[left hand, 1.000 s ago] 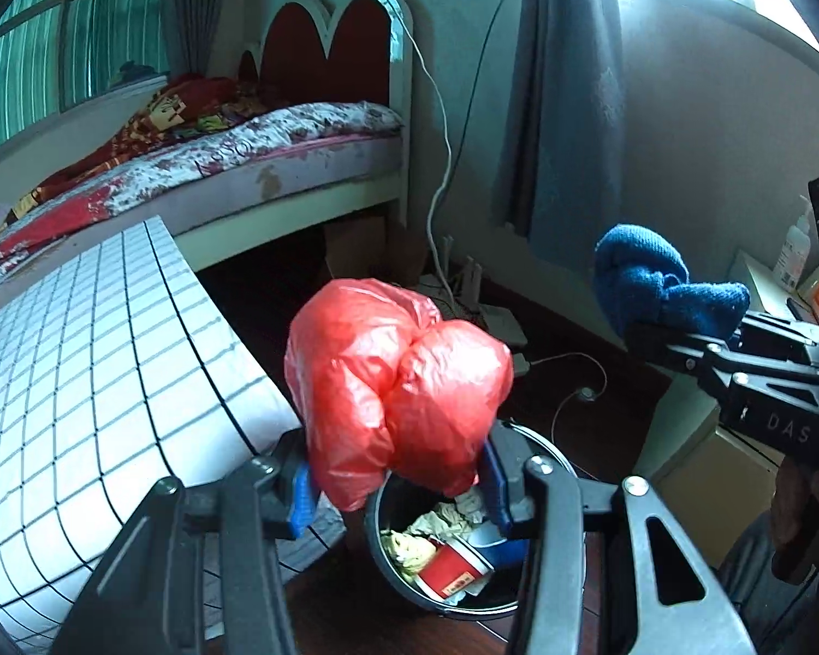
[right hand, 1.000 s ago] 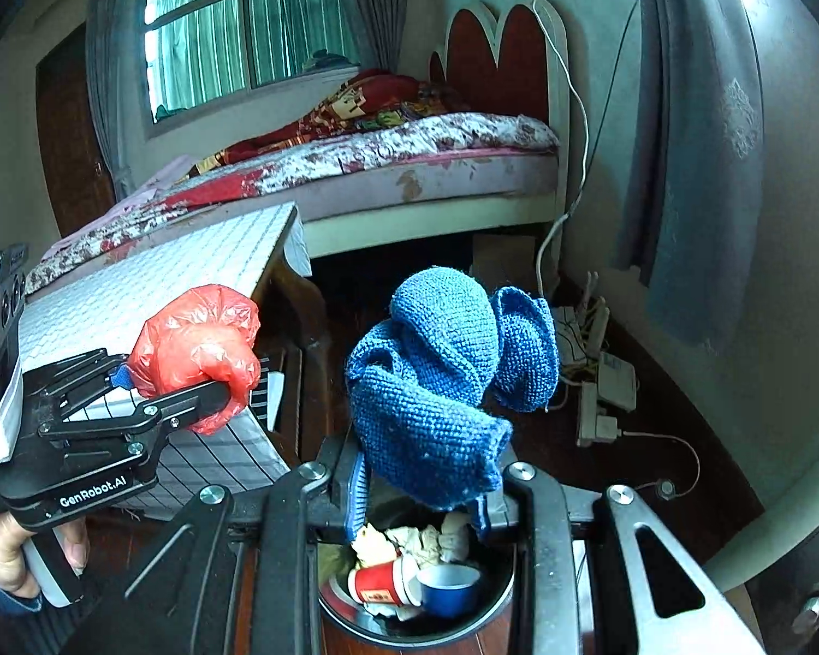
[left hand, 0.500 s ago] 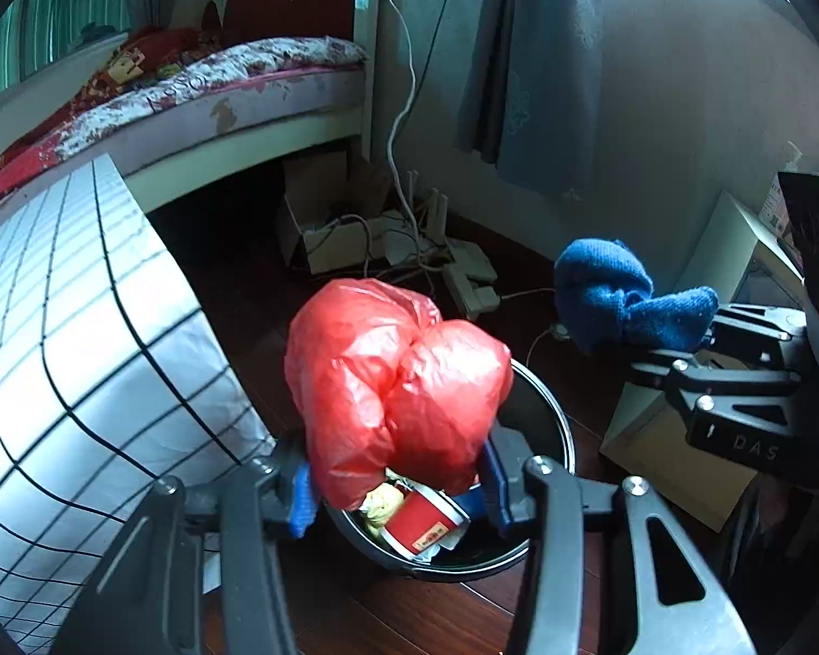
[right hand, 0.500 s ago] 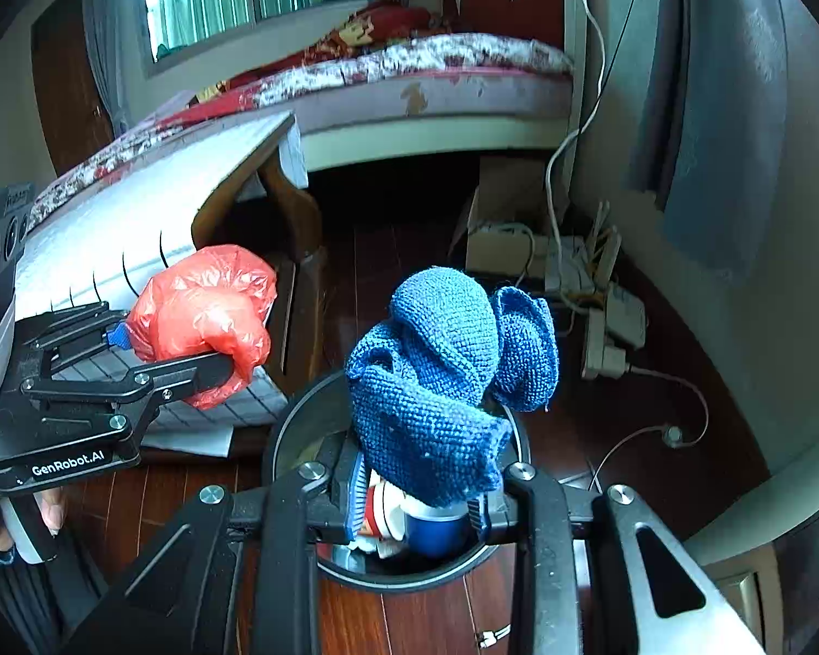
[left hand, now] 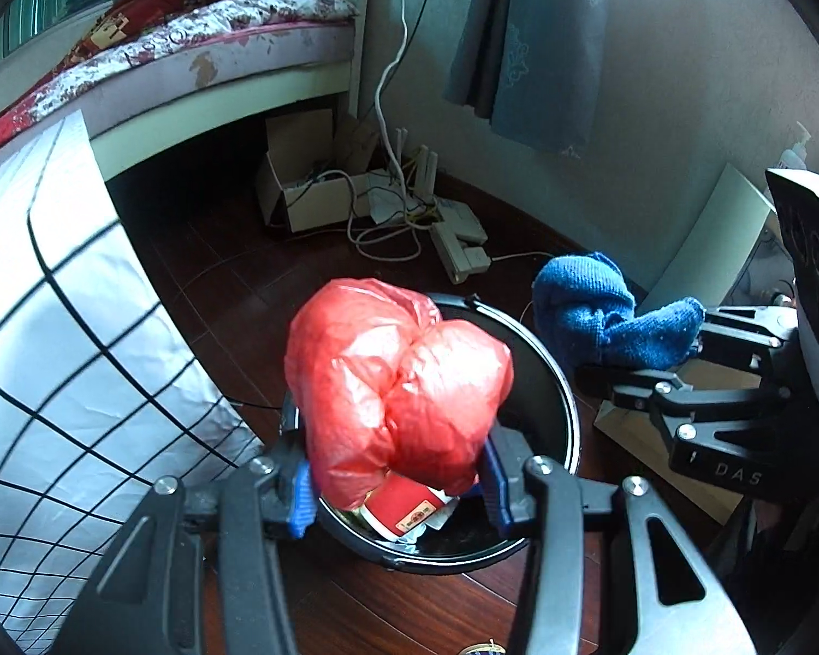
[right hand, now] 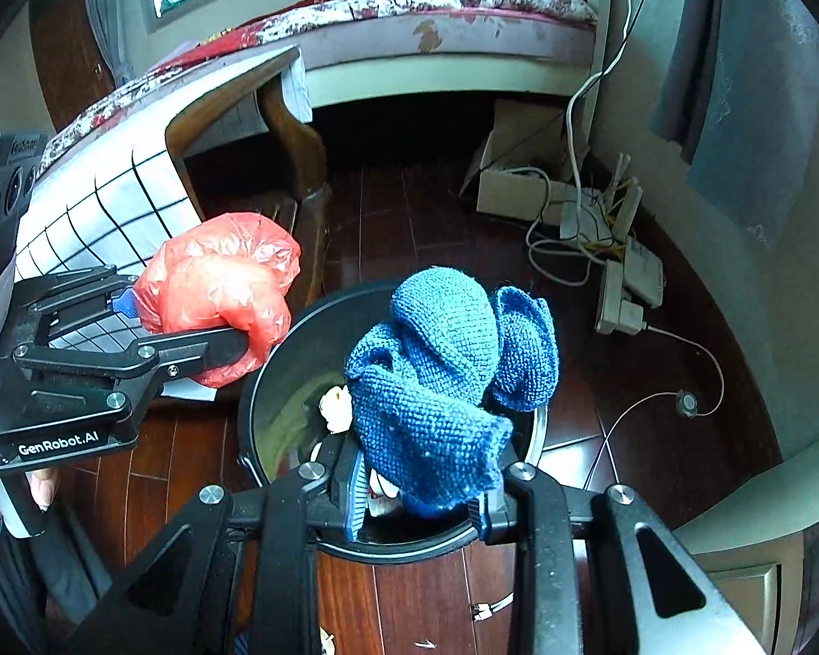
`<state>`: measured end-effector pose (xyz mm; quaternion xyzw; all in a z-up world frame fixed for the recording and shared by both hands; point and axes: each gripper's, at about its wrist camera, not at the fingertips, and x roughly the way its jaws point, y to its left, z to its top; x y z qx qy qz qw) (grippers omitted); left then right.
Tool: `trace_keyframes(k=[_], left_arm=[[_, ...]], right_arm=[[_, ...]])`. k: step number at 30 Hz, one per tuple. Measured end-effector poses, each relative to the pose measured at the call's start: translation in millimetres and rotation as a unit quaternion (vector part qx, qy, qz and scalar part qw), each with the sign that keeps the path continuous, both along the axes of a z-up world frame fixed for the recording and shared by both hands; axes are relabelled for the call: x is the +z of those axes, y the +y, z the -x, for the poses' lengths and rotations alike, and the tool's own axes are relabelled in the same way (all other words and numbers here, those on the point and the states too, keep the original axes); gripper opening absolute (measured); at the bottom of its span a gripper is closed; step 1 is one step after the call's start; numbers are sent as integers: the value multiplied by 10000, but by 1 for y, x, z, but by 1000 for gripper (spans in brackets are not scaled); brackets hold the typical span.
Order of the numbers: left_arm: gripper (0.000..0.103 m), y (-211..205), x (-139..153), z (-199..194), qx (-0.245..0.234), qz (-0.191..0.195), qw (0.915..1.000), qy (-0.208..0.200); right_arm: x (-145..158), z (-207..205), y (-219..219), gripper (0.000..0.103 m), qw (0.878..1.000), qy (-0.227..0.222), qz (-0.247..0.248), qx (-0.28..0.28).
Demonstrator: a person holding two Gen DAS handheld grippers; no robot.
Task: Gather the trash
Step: 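Open both tools to drop the red bag and blue cloth into the bin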
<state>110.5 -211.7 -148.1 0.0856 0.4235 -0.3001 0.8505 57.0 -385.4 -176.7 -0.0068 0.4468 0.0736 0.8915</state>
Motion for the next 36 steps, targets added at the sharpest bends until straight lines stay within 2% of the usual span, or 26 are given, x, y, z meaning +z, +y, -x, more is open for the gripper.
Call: trace_keyframes(k=[8, 9, 10, 11, 12, 13, 14, 16, 17, 22, 30, 36], left_arm=[[50, -3, -16, -10, -27, -15, 9994, 330], [54, -3, -18, -11, -15, 6, 9994, 348], [55, -4, -20, -14, 11, 55, 9993, 364], [67, -4, -22, -16, 89, 100, 9992, 378], [86, -2, -27, -18, 209, 123, 9990, 386], [93, 1, -30, -21, 399, 122, 9984, 389], [98, 4, -32, -22, 593, 70, 9976, 355], [99, 7, -34, -20, 794, -53, 9964, 278], [99, 9, -35, -18, 860, -97, 9959, 257], [102, 13, -37, -13, 1023, -283, 9943, 65], [102, 19, -34, -10, 1027, -347, 9941, -22], [102, 26, -19, -4, 1133, -302, 9929, -185]], right_arm=[[-20, -15, 4, 31, 9992, 282, 101, 279], [-23, -19, 5, 31, 9990, 294, 155, 304], [-27, -23, 3, 35, 9989, 309, 162, 307], [-33, -28, 1, 52, 9989, 356, 127, 266], [-40, -33, -3, 67, 9988, 440, 157, 166], [-44, -35, -4, 93, 9984, 476, 291, 37], [-47, -36, -8, 97, 9981, 476, 383, -80], [-46, -36, -13, 98, 9980, 492, 337, -231], [-44, -35, -15, 102, 9979, 454, 359, -294], [-43, -36, -17, 102, 9965, 460, 509, -476], [-36, -35, -15, 102, 9967, 389, 541, -462], [-20, -29, -7, 102, 9970, 259, 533, -500]])
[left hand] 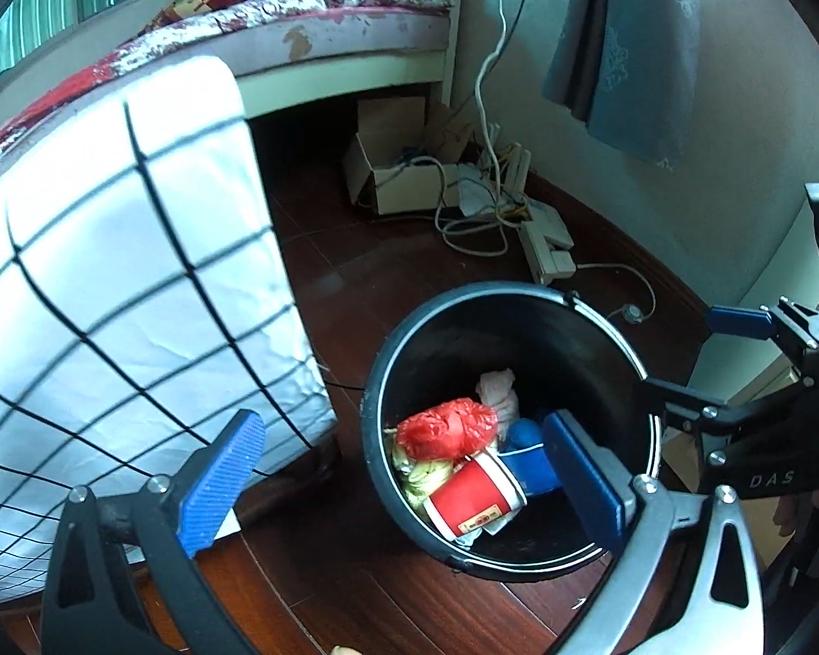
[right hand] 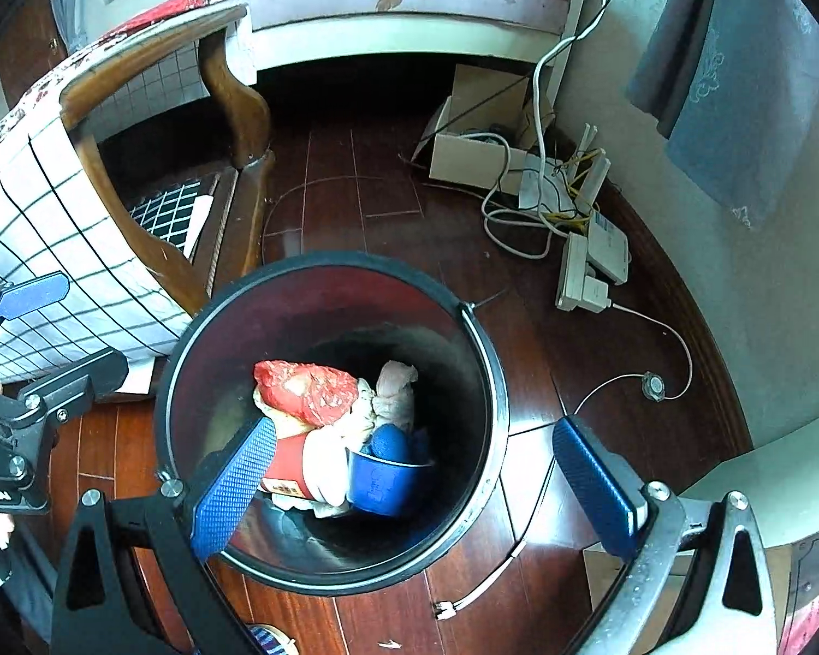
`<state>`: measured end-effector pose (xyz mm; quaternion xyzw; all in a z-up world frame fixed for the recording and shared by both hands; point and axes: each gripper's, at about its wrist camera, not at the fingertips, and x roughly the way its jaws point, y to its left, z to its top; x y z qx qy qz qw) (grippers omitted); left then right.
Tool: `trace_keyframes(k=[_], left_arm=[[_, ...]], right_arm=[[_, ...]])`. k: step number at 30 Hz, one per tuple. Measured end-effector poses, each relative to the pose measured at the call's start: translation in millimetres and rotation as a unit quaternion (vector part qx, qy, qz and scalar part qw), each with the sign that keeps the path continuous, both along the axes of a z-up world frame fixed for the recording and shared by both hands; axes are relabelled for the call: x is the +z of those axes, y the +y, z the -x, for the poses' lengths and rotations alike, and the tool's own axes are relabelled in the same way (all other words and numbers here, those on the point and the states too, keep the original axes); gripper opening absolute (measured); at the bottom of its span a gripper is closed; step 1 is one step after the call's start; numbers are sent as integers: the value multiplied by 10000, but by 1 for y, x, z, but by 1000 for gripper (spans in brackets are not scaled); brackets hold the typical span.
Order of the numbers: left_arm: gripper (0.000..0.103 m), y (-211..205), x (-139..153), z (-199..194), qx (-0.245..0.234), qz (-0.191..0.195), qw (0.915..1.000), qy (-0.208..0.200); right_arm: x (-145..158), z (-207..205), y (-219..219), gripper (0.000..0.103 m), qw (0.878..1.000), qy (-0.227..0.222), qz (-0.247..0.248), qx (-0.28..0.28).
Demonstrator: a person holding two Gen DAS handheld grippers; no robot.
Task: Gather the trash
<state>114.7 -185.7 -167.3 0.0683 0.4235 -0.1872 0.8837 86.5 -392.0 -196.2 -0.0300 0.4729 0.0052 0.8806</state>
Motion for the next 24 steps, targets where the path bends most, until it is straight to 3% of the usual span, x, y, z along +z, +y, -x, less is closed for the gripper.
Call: trace_keyframes(k=[13, 24], left_arm=[[102, 16, 44, 12, 285, -222, 9985, -421], [102, 40, 84, 26, 542, -110, 9961, -682]], right_arm=[[45, 6, 24, 102, 9995, -225, 117, -190], [96, 18, 38, 102, 9978, -441, 47, -497]])
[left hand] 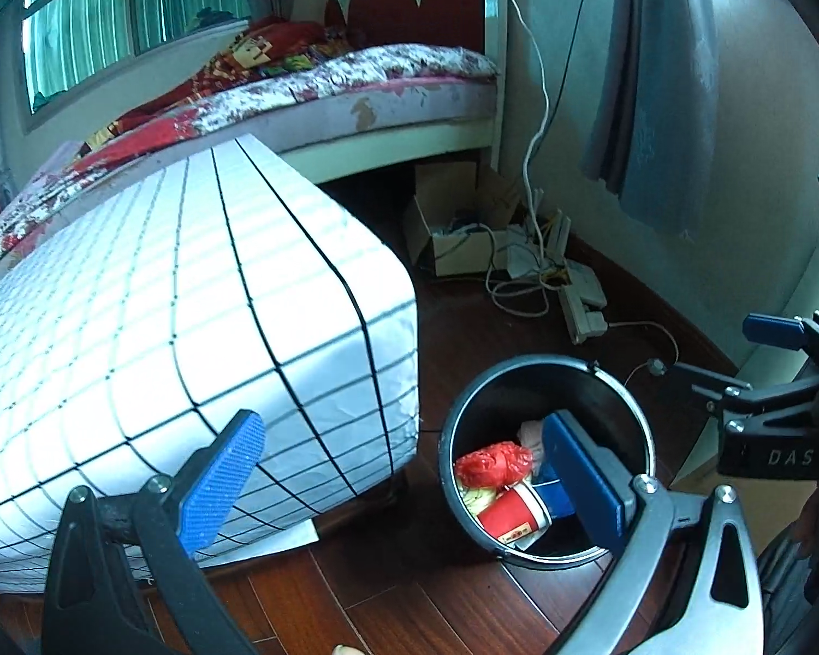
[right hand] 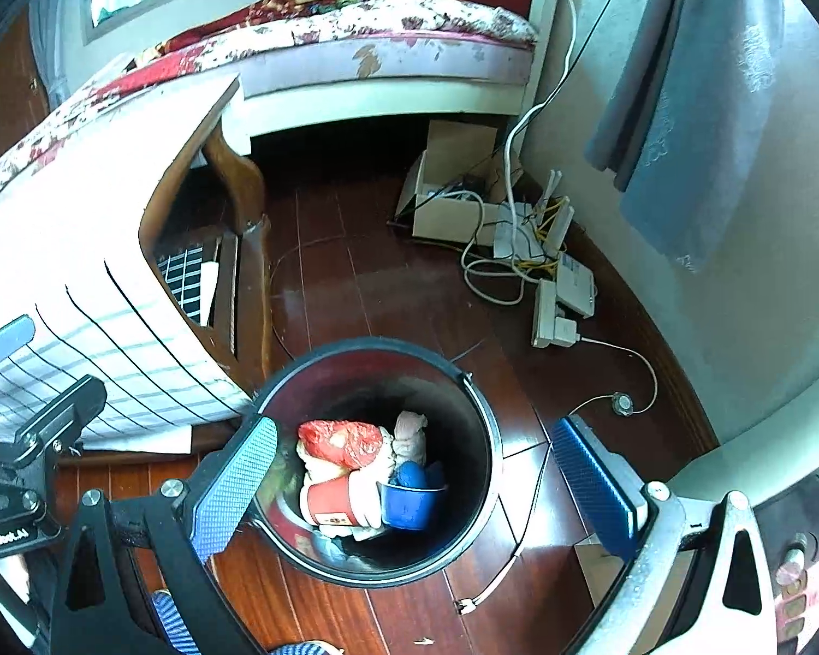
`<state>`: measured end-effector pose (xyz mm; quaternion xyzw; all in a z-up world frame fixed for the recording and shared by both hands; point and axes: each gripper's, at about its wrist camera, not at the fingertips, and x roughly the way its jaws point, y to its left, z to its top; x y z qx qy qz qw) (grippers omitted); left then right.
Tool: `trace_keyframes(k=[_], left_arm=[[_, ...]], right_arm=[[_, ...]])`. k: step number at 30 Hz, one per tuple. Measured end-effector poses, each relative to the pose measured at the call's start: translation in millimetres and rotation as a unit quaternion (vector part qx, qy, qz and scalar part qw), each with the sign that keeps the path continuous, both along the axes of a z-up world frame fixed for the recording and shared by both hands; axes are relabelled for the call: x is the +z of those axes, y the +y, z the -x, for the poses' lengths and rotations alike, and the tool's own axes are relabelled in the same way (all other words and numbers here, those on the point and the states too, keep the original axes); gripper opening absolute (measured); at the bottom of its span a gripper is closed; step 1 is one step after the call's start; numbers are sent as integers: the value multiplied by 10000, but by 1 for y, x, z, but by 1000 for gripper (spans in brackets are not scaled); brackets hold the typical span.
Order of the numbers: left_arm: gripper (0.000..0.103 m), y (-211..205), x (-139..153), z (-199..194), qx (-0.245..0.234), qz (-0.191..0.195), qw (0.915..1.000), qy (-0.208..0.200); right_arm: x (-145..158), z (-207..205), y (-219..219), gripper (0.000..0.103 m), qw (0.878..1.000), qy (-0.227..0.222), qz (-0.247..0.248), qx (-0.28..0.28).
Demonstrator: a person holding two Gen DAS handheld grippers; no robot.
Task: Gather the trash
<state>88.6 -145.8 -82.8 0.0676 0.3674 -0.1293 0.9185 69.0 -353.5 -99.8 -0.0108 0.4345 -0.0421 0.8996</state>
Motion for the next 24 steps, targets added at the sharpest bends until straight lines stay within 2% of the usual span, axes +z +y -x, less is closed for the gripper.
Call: trace_keyframes(k=[10, 14, 24], left_arm=[[102, 19, 47, 24, 188, 70, 9992, -334], [102, 26, 70, 42, 378, 36, 9973, -624], [102, 42, 105, 64, 441, 180, 9940, -983]], right_arm=[[62, 33, 27, 102, 9989, -453, 85, 7], [87, 47, 36, 102, 9974, -714, 125, -58], [131, 76, 55, 102, 9922, -1189, 351, -134]])
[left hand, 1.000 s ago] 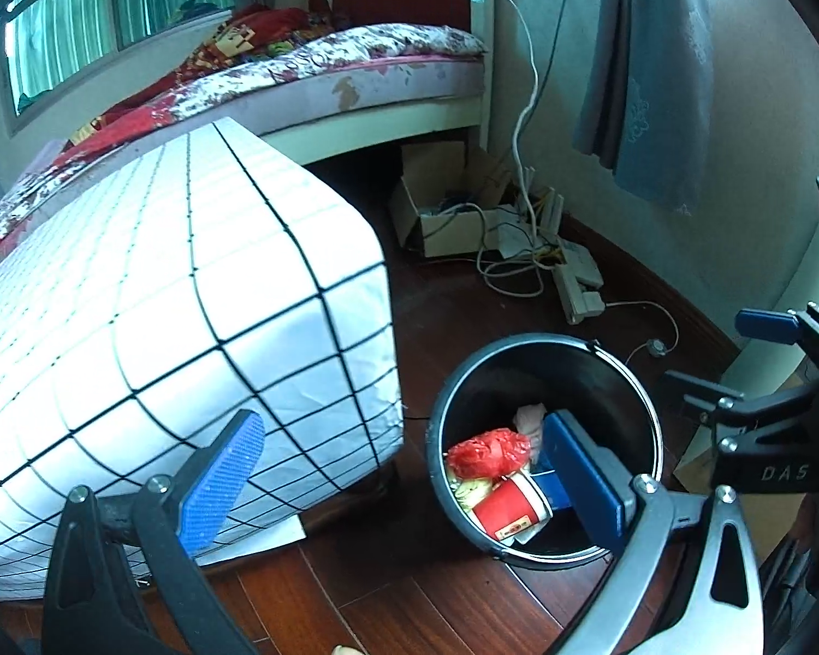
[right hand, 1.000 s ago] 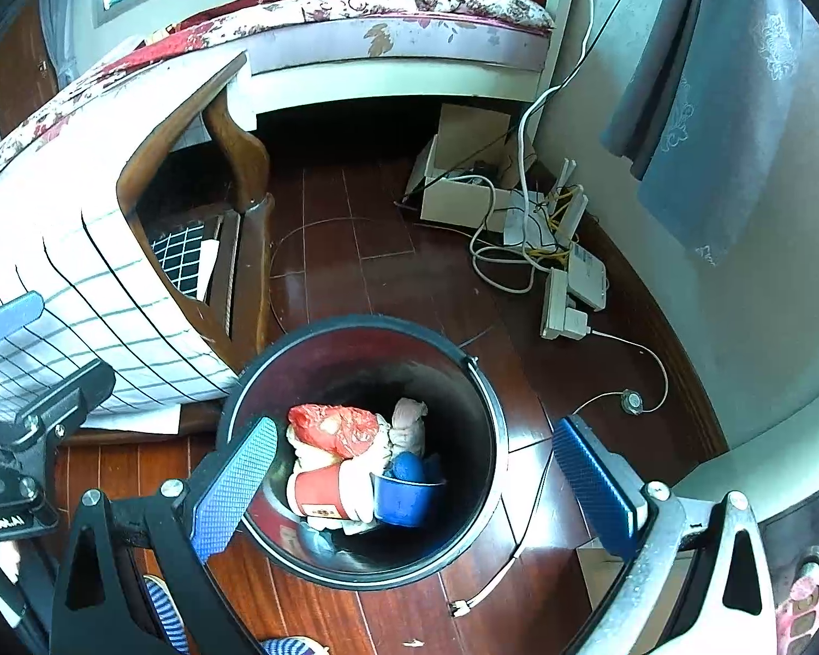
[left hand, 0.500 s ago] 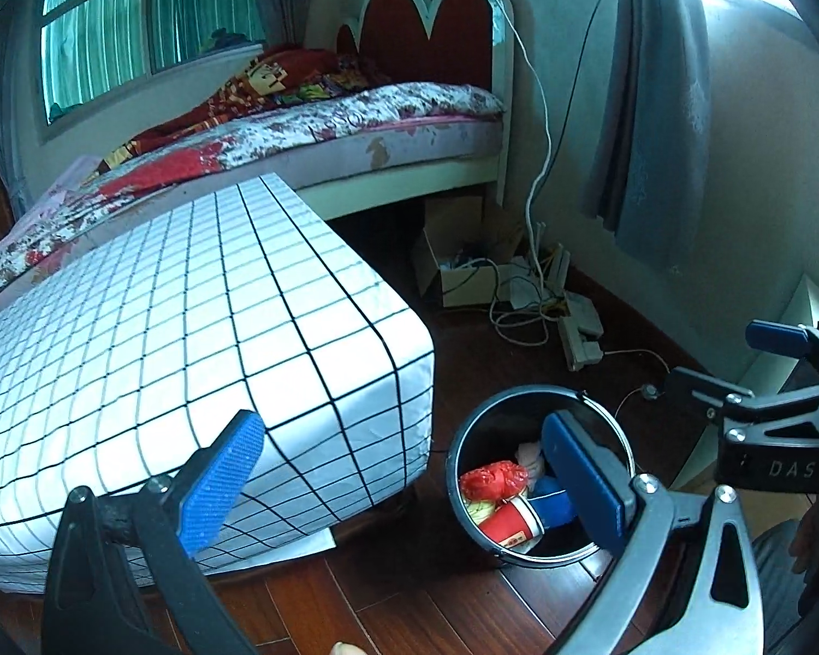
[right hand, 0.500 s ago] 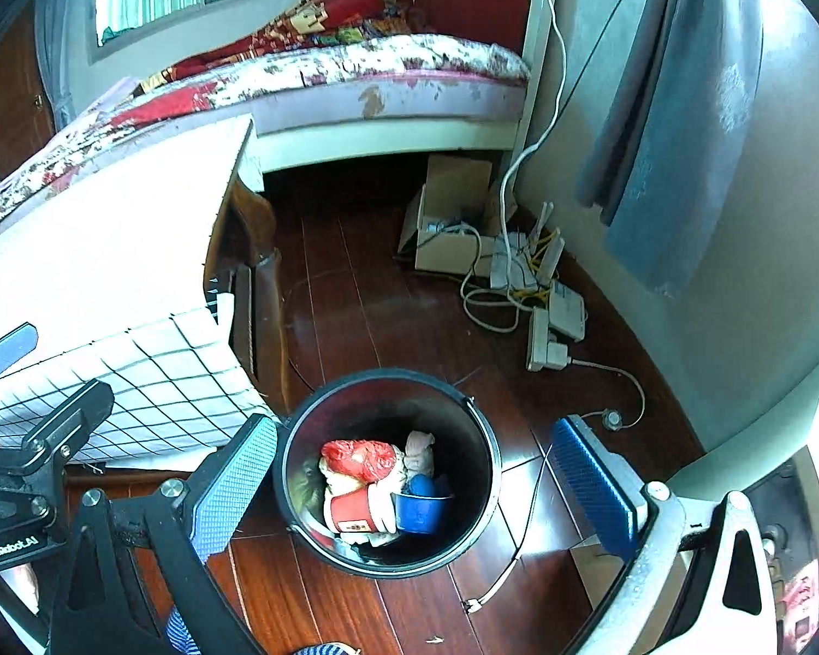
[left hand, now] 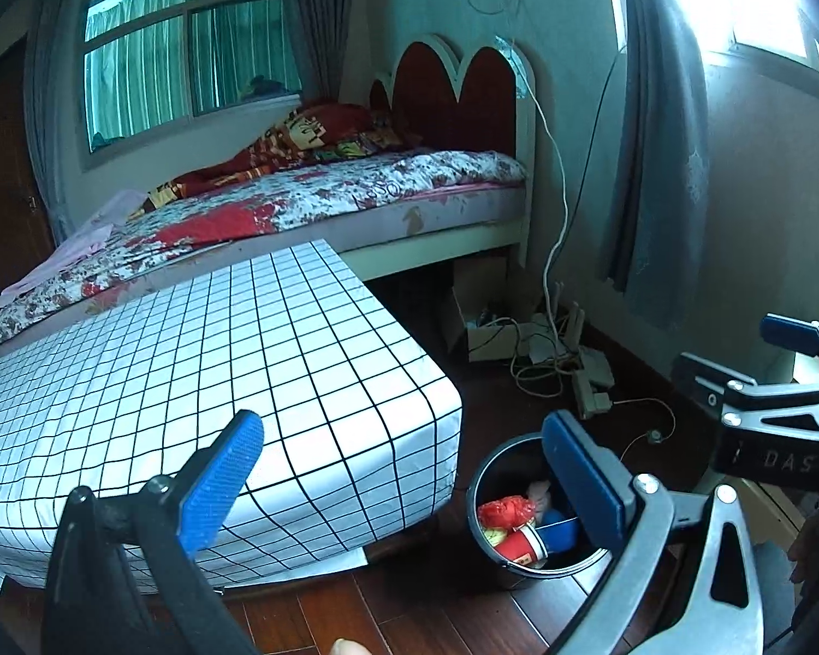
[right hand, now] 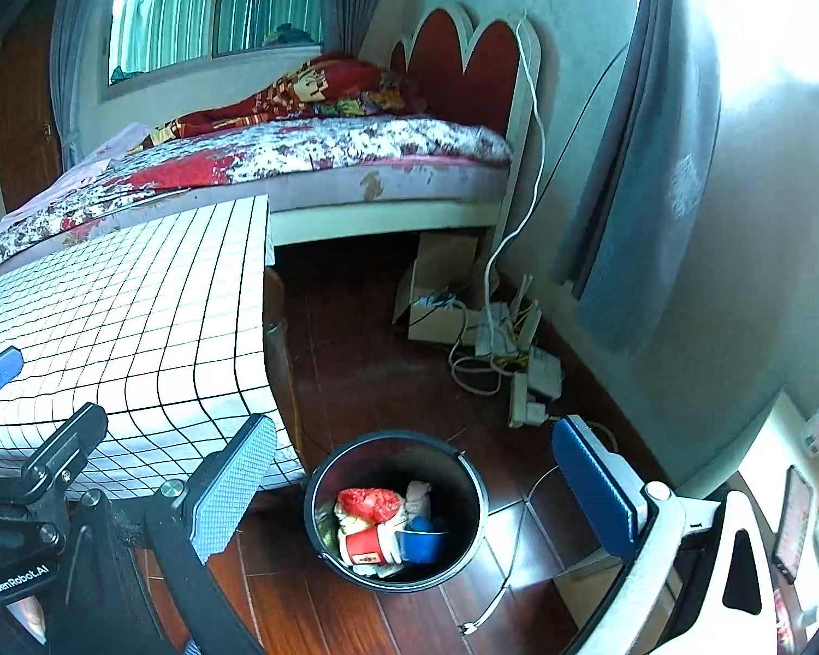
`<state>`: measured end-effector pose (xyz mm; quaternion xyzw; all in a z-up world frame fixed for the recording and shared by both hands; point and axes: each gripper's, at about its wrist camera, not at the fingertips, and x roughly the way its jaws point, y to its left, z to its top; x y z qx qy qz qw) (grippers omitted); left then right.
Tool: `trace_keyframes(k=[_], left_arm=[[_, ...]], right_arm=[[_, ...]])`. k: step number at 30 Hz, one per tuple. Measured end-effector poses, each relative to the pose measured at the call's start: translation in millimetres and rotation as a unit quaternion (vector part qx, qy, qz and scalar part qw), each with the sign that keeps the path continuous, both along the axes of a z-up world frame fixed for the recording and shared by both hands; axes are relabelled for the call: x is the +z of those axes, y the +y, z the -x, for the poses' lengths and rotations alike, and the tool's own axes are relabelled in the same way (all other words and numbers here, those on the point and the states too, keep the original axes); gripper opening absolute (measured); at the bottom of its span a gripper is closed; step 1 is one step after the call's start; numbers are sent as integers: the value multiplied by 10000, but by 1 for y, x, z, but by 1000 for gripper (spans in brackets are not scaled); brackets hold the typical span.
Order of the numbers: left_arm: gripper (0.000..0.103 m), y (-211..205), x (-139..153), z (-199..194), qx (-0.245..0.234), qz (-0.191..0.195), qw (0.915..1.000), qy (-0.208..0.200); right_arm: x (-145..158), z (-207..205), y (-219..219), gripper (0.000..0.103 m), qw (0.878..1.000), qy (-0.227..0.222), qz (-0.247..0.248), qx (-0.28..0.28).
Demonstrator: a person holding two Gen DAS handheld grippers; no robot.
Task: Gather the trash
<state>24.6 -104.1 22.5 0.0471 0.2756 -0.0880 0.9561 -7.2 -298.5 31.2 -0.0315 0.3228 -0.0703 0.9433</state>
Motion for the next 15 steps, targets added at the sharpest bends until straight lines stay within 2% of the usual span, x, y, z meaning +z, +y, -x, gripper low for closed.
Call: trace_keyframes(k=[9, 15], left_arm=[[102, 4, 23, 25, -51, 69, 9996, -269], [102, 8, 28, 32, -75, 153, 9993, -344]], right_arm=[[31, 35, 1, 102, 9988, -458, -3, -171], [41, 48, -2, 102, 9980, -587, 7, -236]])
